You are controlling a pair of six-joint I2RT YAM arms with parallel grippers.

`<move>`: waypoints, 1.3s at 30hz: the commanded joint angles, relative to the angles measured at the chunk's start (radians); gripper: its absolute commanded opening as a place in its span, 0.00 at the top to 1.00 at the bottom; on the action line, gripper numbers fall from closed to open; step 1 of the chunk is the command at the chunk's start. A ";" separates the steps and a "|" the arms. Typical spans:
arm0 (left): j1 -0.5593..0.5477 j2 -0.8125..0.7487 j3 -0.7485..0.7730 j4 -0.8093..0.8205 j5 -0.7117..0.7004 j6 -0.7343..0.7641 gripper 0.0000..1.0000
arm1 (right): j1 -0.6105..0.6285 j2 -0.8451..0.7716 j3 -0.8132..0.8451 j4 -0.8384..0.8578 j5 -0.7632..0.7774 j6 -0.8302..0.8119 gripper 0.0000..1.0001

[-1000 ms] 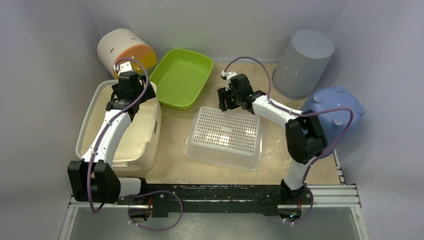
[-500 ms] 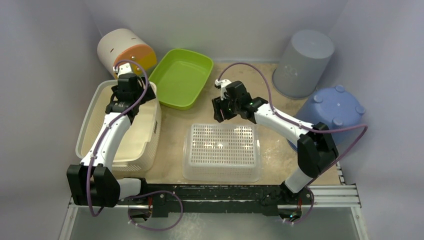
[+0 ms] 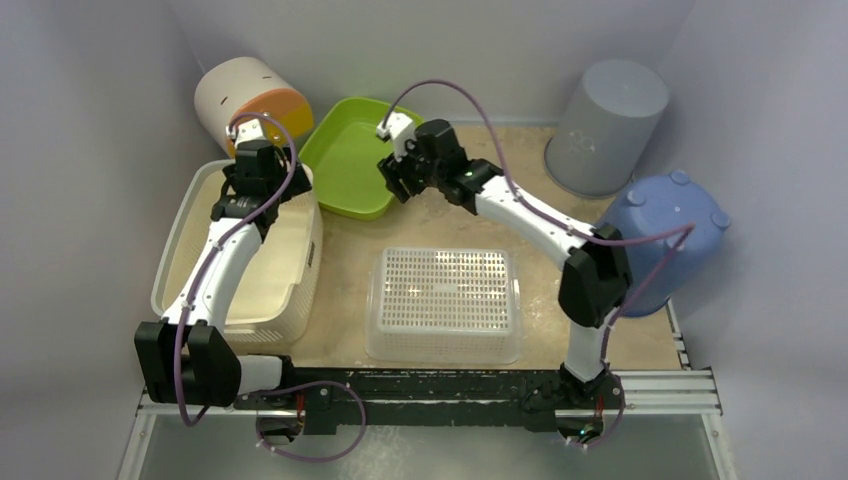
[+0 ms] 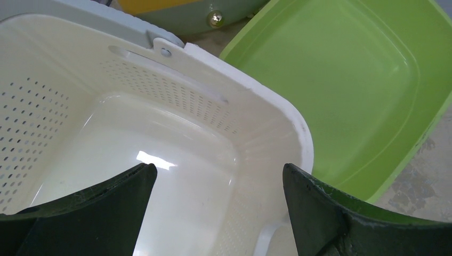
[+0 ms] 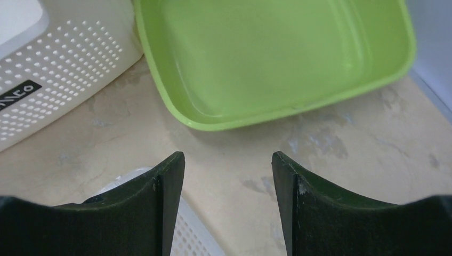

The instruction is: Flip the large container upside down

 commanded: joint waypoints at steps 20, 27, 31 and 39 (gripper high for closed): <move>0.006 -0.004 0.080 0.013 -0.032 0.001 0.10 | 0.109 0.395 0.286 -0.004 -0.104 -0.251 0.31; 0.006 0.003 0.095 -0.013 -0.035 0.000 0.09 | 0.085 0.443 0.303 0.008 -0.127 -0.226 0.33; 0.006 0.009 0.103 -0.024 -0.042 0.006 0.09 | 0.072 0.460 0.310 0.011 -0.122 -0.196 0.49; 0.006 -0.009 0.099 -0.025 -0.049 0.004 0.09 | 0.015 0.464 0.332 -0.013 -0.198 -0.126 1.00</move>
